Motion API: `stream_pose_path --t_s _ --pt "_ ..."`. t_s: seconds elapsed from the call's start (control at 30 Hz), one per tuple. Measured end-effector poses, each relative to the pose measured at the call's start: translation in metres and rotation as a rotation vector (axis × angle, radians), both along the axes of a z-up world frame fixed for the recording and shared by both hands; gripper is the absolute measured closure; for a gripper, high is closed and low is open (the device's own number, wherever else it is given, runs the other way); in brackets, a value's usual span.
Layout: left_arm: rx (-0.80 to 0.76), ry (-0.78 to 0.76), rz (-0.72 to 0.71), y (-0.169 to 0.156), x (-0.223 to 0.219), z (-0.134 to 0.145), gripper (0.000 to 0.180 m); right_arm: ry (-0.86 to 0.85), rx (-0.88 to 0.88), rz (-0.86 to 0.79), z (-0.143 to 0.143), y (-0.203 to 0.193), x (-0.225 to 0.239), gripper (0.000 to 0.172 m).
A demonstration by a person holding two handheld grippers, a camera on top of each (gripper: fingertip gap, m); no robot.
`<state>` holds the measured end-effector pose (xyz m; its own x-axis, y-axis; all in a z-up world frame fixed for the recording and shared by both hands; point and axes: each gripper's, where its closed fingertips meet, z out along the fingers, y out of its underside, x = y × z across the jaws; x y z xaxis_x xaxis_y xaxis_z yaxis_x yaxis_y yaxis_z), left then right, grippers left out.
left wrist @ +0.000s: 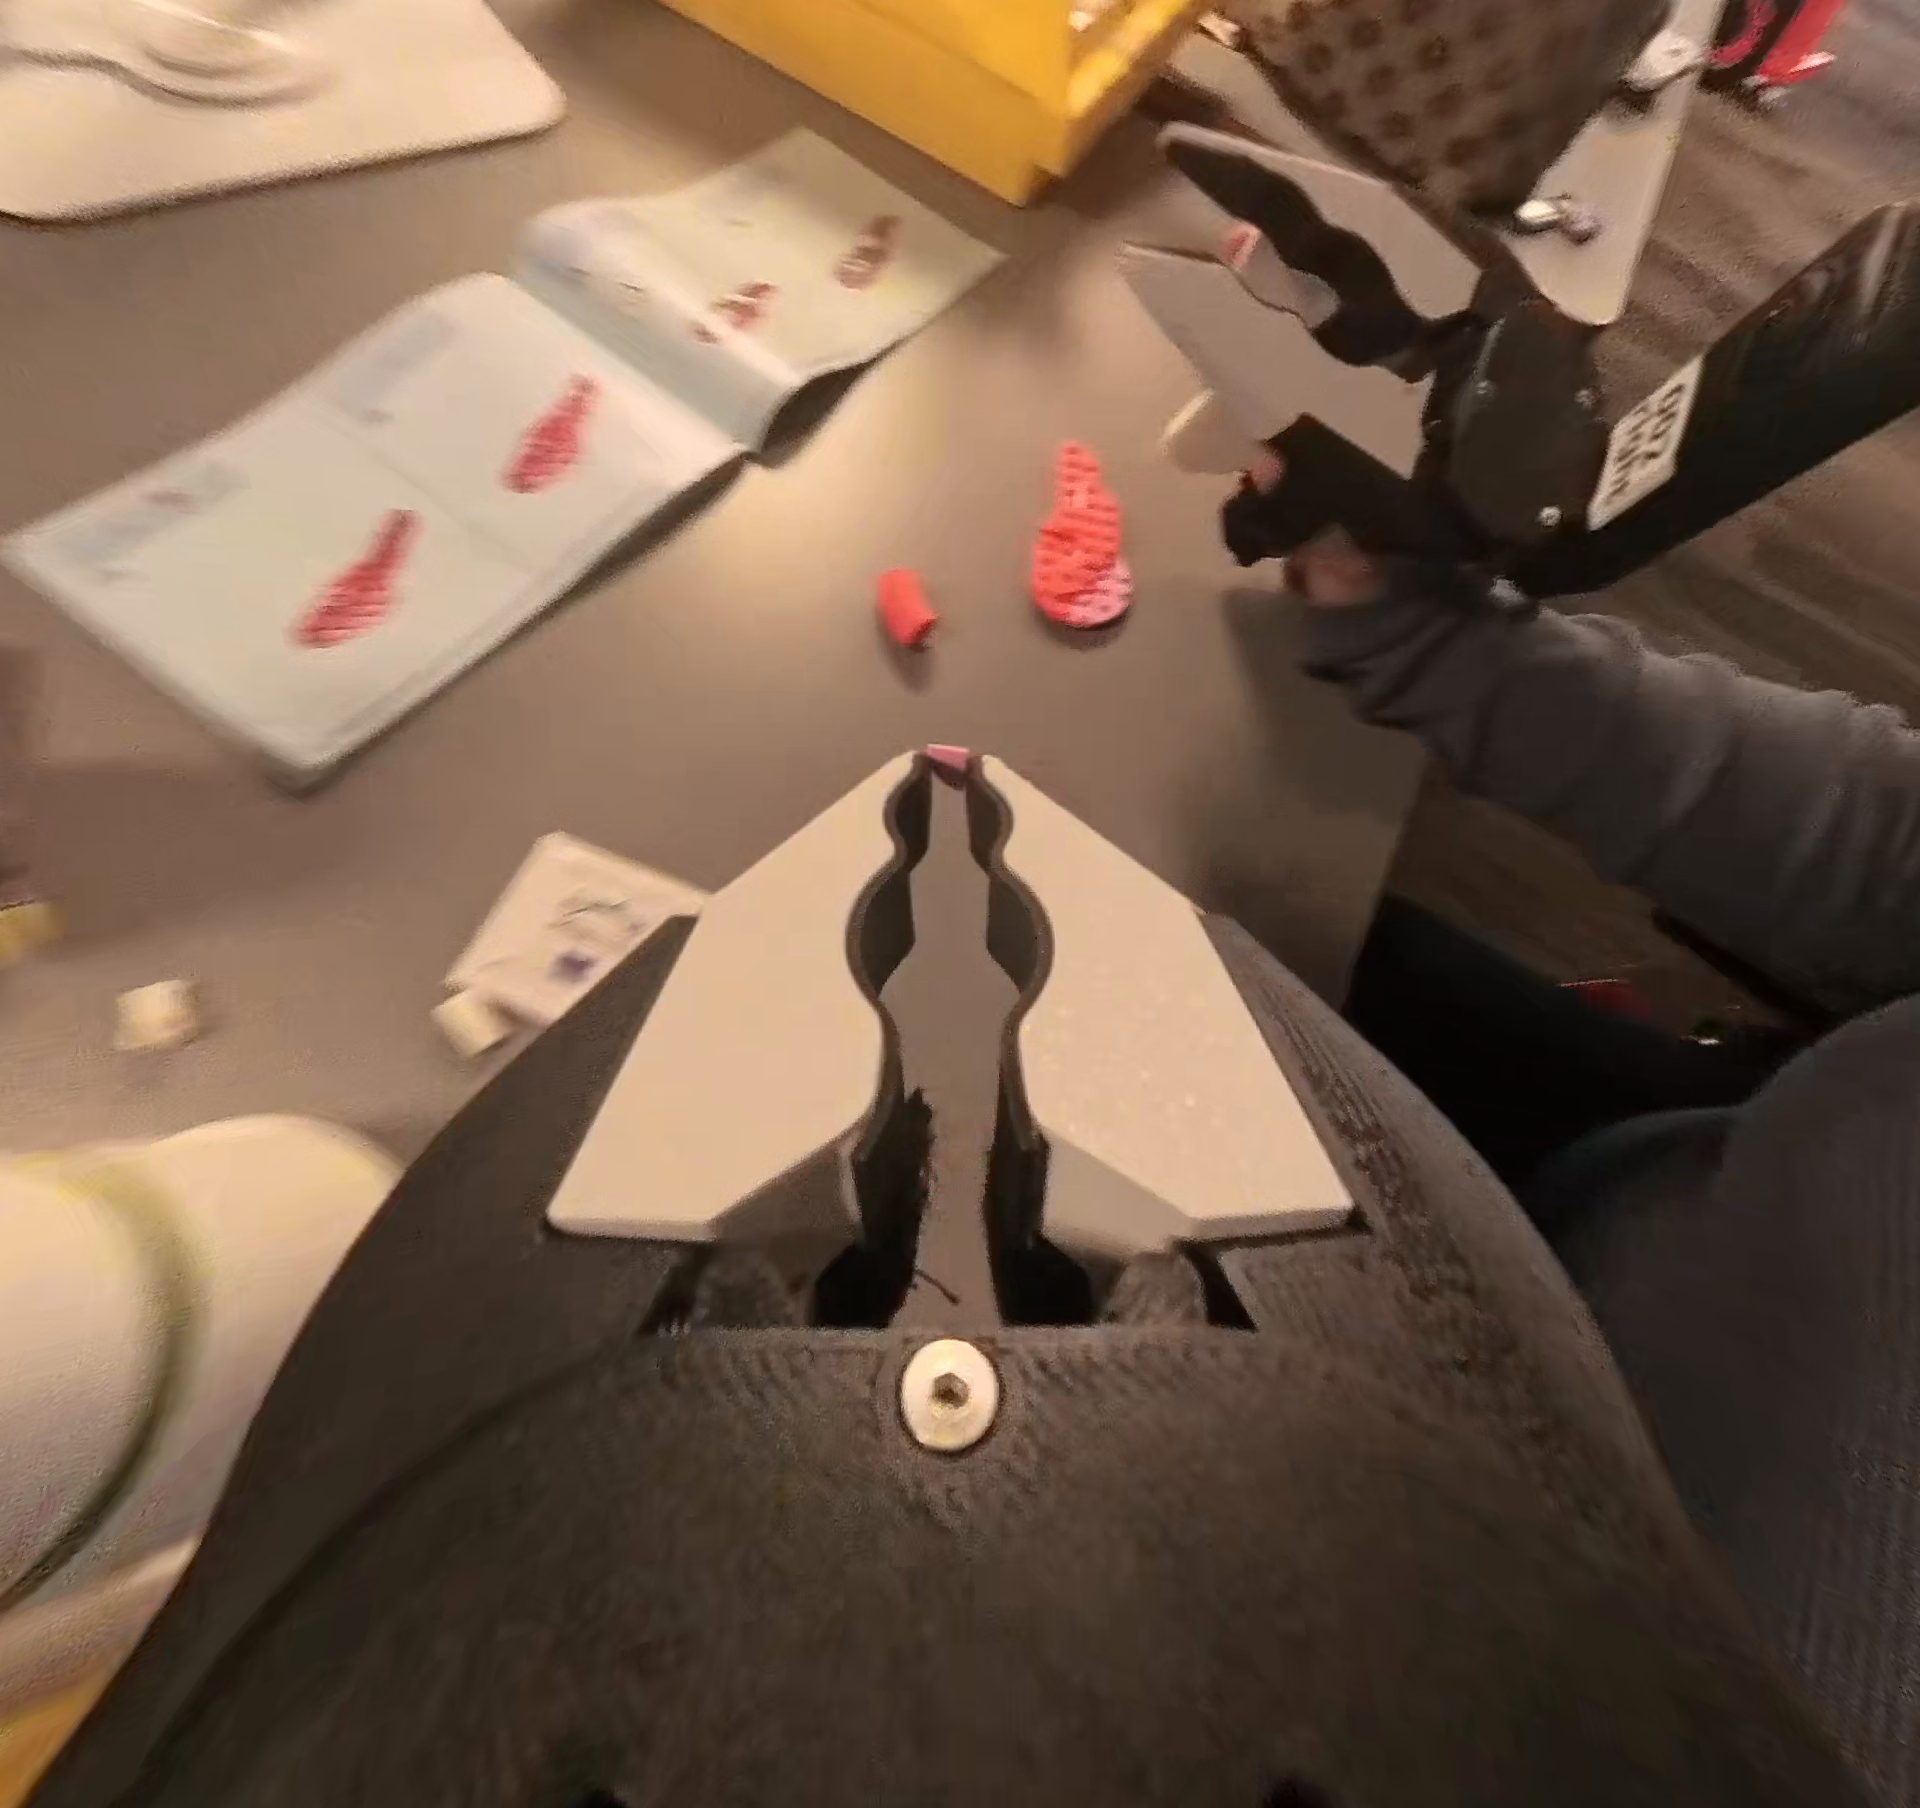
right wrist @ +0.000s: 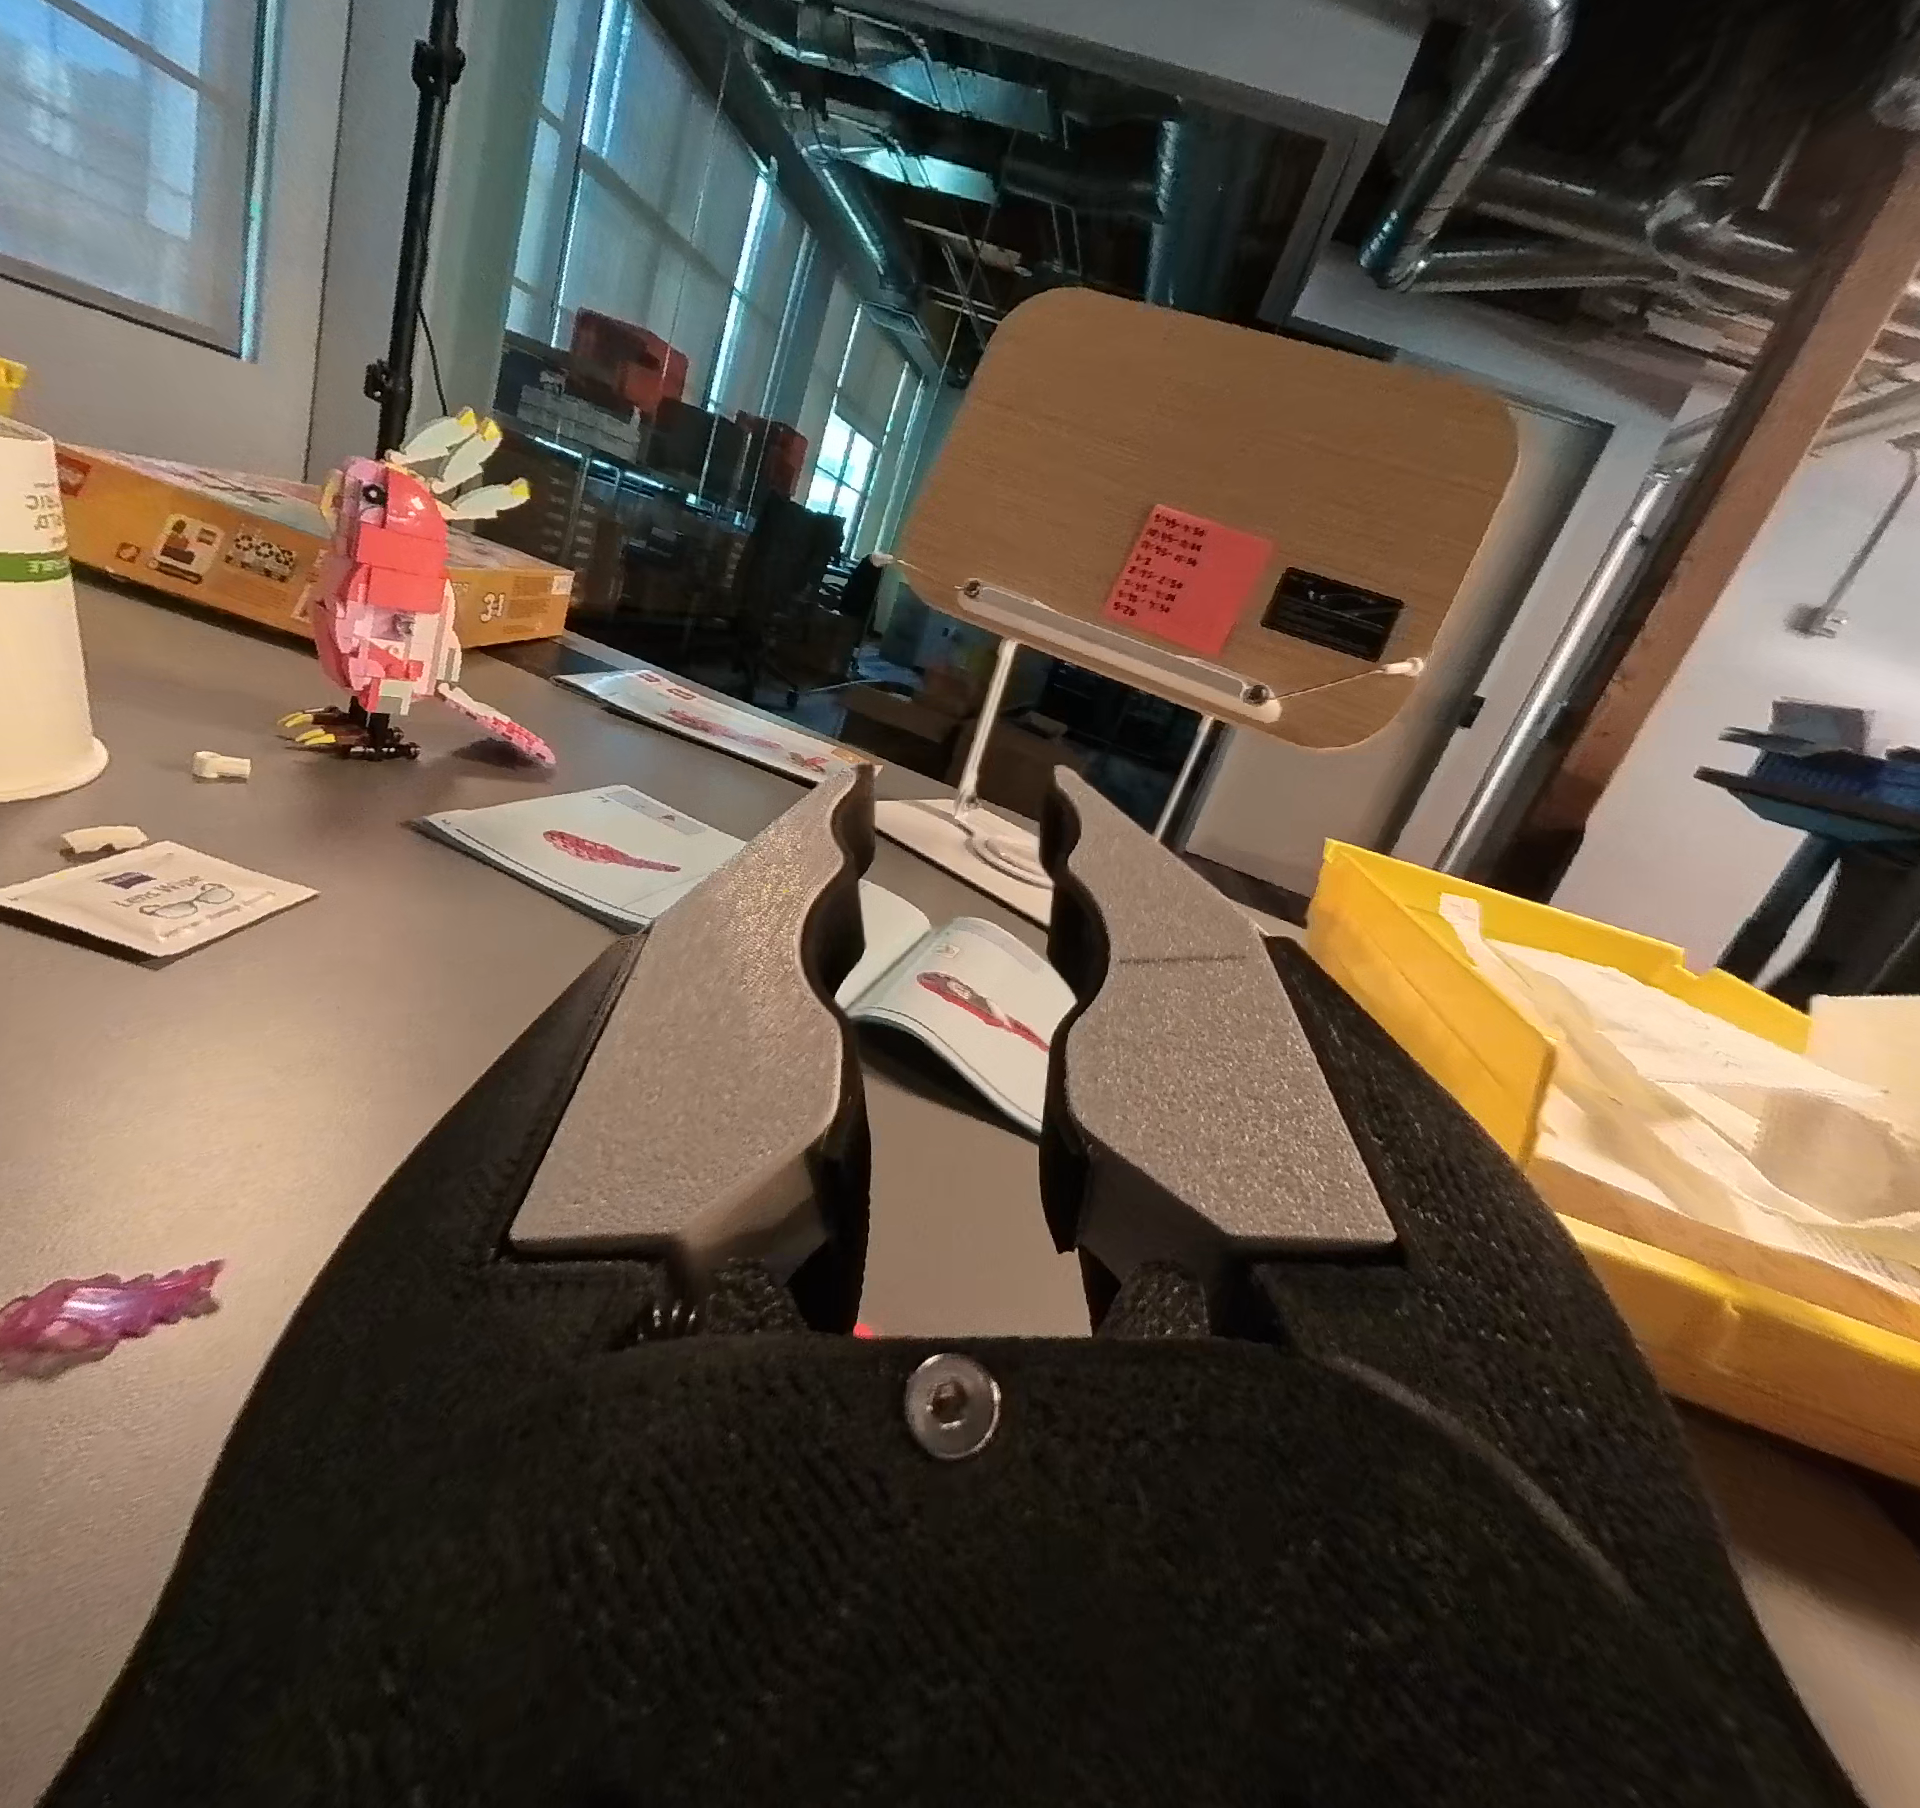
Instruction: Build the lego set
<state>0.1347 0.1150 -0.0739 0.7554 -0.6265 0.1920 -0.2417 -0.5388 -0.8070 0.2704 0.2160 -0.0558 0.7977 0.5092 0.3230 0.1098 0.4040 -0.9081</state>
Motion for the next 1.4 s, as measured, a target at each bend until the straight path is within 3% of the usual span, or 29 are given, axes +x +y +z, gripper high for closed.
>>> stream_pose_path --t_s 0.07,0.27,0.63,0.77,1.0,1.4 --pt "-0.051 -0.031 -0.035 0.005 0.028 -0.019 0.175 0.008 0.003 -0.007 0.001 0.002 0.007 0.142" --pt "-0.103 0.116 -0.104 0.024 0.071 -0.065 0.175 -0.035 0.013 -0.037 -0.002 0.015 0.03 0.142" --pt "-0.274 0.412 -0.203 0.035 0.075 -0.117 0.174 -0.069 -0.018 0.001 -0.01 0.025 0.046 0.142" --pt "-0.271 0.444 -0.208 0.038 0.076 -0.118 0.172 -0.081 -0.018 0.017 -0.012 0.023 0.043 0.142" --pt "-0.293 0.371 -0.209 0.032 0.073 -0.116 0.146 -0.066 -0.034 0.036 -0.012 0.023 0.042 0.144" --pt "-0.256 0.193 -0.26 0.018 0.075 -0.112 0.157 -0.077 -0.055 0.047 -0.016 0.025 0.039 0.144"
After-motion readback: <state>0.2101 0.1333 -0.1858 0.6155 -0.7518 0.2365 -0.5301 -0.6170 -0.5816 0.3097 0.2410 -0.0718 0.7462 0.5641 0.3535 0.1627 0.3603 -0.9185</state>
